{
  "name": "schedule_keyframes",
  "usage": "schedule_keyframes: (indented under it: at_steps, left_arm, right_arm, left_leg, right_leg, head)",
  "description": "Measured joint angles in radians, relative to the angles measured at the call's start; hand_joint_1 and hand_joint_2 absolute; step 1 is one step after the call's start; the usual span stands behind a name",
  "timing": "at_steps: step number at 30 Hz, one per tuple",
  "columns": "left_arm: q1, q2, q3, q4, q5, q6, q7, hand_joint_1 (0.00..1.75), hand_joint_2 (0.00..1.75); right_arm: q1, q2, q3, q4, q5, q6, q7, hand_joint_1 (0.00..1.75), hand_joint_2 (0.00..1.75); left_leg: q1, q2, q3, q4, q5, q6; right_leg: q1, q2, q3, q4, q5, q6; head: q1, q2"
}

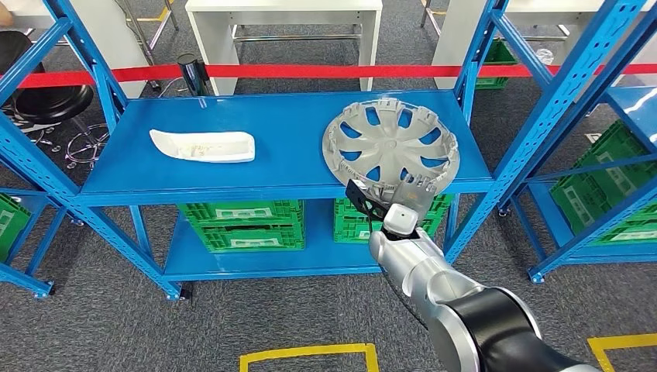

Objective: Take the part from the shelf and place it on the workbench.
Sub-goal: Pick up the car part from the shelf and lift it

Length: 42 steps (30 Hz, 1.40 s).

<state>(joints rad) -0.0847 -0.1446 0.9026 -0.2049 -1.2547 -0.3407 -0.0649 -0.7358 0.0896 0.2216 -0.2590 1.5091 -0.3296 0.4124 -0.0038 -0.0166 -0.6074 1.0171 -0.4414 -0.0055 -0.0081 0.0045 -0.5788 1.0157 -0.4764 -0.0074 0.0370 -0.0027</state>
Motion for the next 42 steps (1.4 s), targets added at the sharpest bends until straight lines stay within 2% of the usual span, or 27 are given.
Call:
schedule_keyframes:
  at_steps: [12,16,20,21,24,25,28,31,36,42]
  left_arm:
    - [0.0,0.0,0.0,0.0,-0.001,0.0,0.007,0.0,0.0]
    - [0.003,0.0,0.0,0.0,0.0,0.0,0.0,0.0,0.0]
    - [0.005,-0.001,0.0,0.0,-0.001,0.0,-0.004,0.0,0.0]
    - [0.005,-0.001,0.0,0.0,-0.001,0.0,-0.004,0.0,0.0]
    - [0.004,-0.001,-0.001,0.0,-0.004,0.0,-0.002,0.0,0.0]
    - [0.004,-0.001,-0.001,0.0,-0.005,0.0,0.0,0.0,0.0]
    - [0.004,-0.002,-0.004,0.0,-0.008,0.0,0.002,0.0,0.0]
    - [0.004,-0.002,-0.007,0.0,-0.008,0.0,0.003,0.0,0.0]
    - [0.004,-0.004,-0.008,0.0,-0.008,0.0,0.003,0.0,0.0]
    - [0.004,-0.005,-0.008,0.0,-0.008,0.0,0.006,0.0,0.0]
  right_arm:
    - [0.004,-0.002,0.0,0.0,0.003,-0.016,-0.022,0.0,0.0]
    - [0.008,-0.002,0.0,0.0,0.015,-0.04,-0.019,1.69,1.75]
    - [0.009,-0.006,0.0,0.0,0.016,-0.062,-0.013,1.06,1.75]
    - [0.008,-0.008,0.0,0.0,0.016,-0.067,-0.013,1.08,1.75]
    - [0.007,-0.011,0.0,0.0,0.014,-0.072,-0.012,1.56,1.75]
    - [0.006,-0.012,0.0,0.0,0.014,-0.073,-0.012,1.66,1.75]
    - [0.003,-0.014,0.0,0.0,0.015,-0.073,-0.013,1.56,1.75]
    - [0.003,-0.016,-0.001,0.0,0.016,-0.073,-0.013,1.54,1.75]
    - [0.001,-0.016,-0.002,0.0,0.02,-0.073,-0.013,1.68,1.75]
    - [-0.002,-0.017,-0.003,0.0,0.021,-0.072,-0.009,1.72,1.75]
  left_leg:
    - [0.0,0.0,0.0,0.0,0.0,0.0]
    - [0.0,0.0,0.0,0.0,0.0,0.0]
    - [0.0,0.0,0.0,0.0,0.0,0.0]
    - [0.0,0.0,0.0,0.0,0.0,0.0]
    - [0.0,0.0,0.001,0.0,0.0,0.0]
    - [0.0,0.0,0.001,0.0,0.0,0.0]
    - [0.0,0.0,0.002,0.0,0.0,0.0]
    - [0.0,0.0,0.002,0.0,-0.001,0.001]
    - [0.0,-0.001,0.004,0.0,-0.001,0.002]
    - [0.0,-0.002,0.005,0.0,-0.002,0.002]
  right_leg:
    - [0.0,0.0,0.0,0.0,0.0,0.0]
    - [0.0,0.0,0.0,0.0,0.0,0.0]
    - [0.0,0.0,0.0,0.0,0.0,0.0]
    - [0.0,0.0,0.0,0.0,0.0,0.0]
    - [0.0,0.0,0.001,0.0,0.0,0.0]
    - [0.0,0.0,0.001,0.0,0.0,0.0]
    - [0.0,-0.001,0.002,0.0,-0.001,0.0]
    - [0.0,-0.001,0.003,0.0,-0.001,0.0]
    - [0.0,-0.002,0.005,0.0,-0.001,0.0]
    - [0.0,-0.002,0.006,0.0,-0.002,0.001]
  head:
    - [0.0,0.0]
    - [0.0,0.0]
    - [0.0,0.0]
    - [0.0,0.0]
    - [0.0,0.0]
    - [0.0,0.0]
    - [0.0,0.0]
    - [0.0,0.0]
    - [0.0,0.0]
    - [0.0,0.0]
